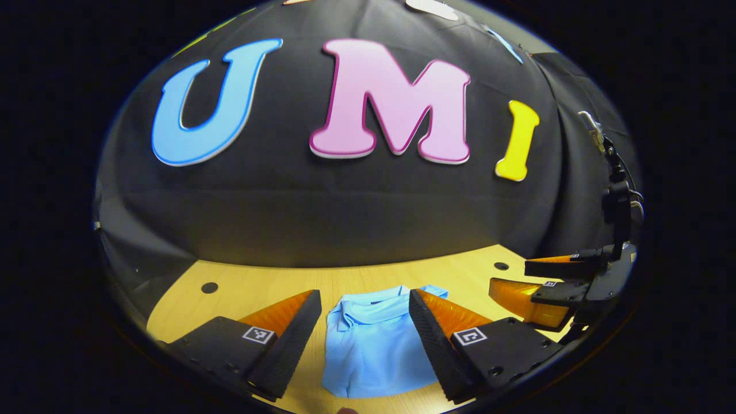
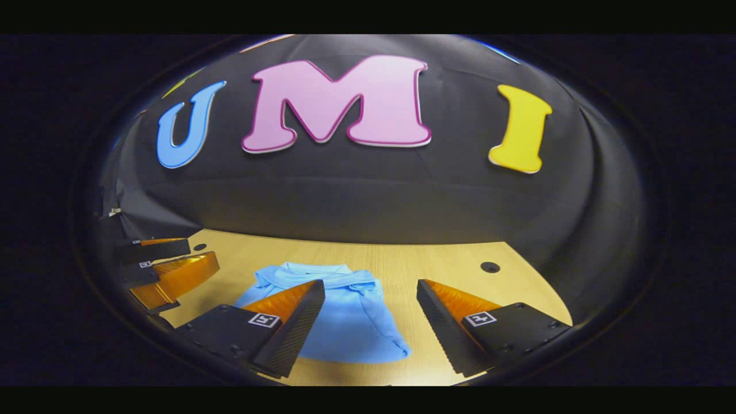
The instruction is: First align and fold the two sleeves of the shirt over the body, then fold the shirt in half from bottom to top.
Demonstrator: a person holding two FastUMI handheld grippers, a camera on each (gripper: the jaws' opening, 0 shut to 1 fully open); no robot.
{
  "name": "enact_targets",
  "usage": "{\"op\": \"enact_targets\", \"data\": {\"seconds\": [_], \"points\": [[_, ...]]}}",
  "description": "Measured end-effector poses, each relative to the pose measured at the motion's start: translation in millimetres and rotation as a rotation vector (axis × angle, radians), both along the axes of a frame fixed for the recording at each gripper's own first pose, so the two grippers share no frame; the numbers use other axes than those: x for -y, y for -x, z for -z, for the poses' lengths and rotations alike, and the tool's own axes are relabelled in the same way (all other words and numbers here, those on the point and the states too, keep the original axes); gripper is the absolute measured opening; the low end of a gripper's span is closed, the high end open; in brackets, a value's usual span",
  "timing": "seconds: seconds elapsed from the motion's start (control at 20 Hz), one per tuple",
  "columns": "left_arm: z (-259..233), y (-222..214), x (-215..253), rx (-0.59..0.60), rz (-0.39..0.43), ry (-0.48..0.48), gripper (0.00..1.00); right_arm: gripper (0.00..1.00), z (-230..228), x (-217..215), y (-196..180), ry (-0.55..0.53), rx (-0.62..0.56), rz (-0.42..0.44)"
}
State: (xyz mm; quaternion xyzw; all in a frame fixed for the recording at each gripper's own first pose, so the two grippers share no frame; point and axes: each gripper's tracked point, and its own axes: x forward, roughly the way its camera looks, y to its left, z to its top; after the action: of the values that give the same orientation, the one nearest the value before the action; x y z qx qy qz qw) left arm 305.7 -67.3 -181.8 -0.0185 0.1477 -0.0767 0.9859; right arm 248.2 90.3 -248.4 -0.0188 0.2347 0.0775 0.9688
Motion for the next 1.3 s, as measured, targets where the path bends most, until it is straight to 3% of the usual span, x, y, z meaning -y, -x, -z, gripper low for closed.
{"op": "enact_targets", "data": {"seconds": [0.35,0.4,0.45,0.75,1.1,1.15,1.2,1.3], "points": [[-88.3,129.8,-7.8,0.130,0.010,0.047,0.97,0.99,-89.6,9.6,118.8,-0.038,0.115,0.059],[-95.9,147.4,-9.1,0.144,0.008,0.049,0.97,0.94,-100.9,14.4,134.8,-0.034,0.139,0.068],[-102.4,164.7,-7.6,0.150,0.010,0.058,0.97,0.99,-112.3,16.5,148.5,-0.040,0.171,0.072],[-129.2,252.1,5.4,0.195,0.029,0.072,0.97,1.00,-150.1,43.4,226.2,-0.082,0.224,0.121],[-152.5,330.0,11.7,0.200,0.034,0.101,0.97,0.99,-171.4,60.4,294.5,-0.039,0.227,0.095],[-156.3,337.3,11.0,0.208,0.035,0.085,0.97,0.94,-173.3,62.7,300.9,-0.044,0.225,0.093],[-159.2,344.5,9.8,0.220,0.034,0.061,0.97,0.99,-177.0,63.6,306.5,-0.055,0.226,0.095],[-166.3,355.5,8.4,0.245,0.038,0.024,0.97,0.99,-181.8,64.4,315.9,-0.071,0.232,0.096]]}}
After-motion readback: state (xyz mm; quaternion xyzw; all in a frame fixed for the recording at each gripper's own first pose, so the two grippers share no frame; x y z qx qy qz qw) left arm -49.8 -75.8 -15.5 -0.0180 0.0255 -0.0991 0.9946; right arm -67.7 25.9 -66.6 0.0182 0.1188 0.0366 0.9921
